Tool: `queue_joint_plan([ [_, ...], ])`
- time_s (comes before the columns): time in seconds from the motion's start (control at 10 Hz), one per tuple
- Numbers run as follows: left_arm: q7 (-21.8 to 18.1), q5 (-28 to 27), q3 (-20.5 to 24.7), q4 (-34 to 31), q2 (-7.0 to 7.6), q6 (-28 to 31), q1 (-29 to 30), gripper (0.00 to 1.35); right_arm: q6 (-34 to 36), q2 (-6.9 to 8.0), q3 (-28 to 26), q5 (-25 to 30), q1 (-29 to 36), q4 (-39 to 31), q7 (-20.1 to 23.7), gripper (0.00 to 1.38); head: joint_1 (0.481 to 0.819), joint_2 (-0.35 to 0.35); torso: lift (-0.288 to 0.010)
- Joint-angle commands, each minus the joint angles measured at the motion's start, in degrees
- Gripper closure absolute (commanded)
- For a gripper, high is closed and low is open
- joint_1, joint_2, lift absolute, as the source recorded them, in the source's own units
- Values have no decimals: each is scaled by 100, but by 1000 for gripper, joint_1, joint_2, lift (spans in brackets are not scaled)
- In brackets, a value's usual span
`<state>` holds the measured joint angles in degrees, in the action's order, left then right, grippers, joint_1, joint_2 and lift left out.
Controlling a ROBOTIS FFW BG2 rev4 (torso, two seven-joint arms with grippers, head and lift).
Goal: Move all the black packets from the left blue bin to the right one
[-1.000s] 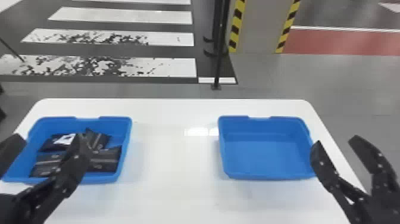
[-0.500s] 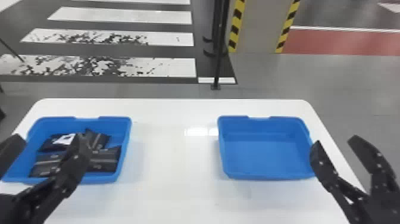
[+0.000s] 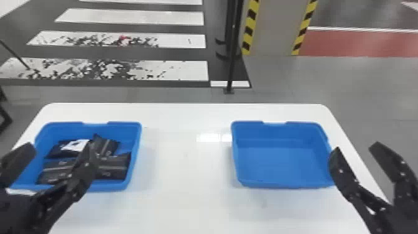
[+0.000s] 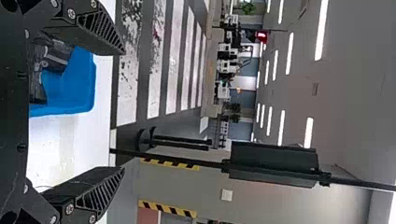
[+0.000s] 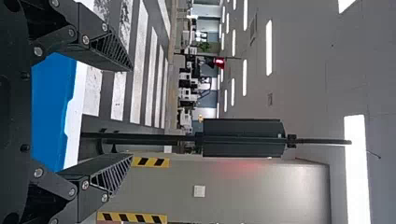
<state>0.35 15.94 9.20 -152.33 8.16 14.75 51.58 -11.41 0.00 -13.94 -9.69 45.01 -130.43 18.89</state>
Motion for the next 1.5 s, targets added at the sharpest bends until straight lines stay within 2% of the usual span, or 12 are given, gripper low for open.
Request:
queue_joint_plan([
  [0.0,0,5,74,151,106,367,-265,162,1,5,0,-2,-2,0,0,403,695,-38,-121],
  [0.3,-18,-132,280,601,106,943,-869,162,1,5,46,-2,-16,28,0,403,695,-14,-121],
  [0.5,-255,-406,566,981,115,1492,-1432,167,1,5,68,-2,-58,70,18,403,695,26,-121],
  [0.8,-308,-623,794,1515,150,2167,-2093,167,1,5,80,-2,-58,98,27,403,695,92,-121],
  [1.1,-493,-726,794,2260,361,2926,-2796,167,1,5,126,-2,-86,141,44,403,695,147,-121],
  [1.3,-677,-772,828,2724,440,3418,-3288,167,1,5,126,-2,-100,155,44,403,695,161,-121],
  [1.4,-853,-772,828,3034,476,3447,-3527,167,1,5,148,-2,-114,155,53,403,695,169,-121],
])
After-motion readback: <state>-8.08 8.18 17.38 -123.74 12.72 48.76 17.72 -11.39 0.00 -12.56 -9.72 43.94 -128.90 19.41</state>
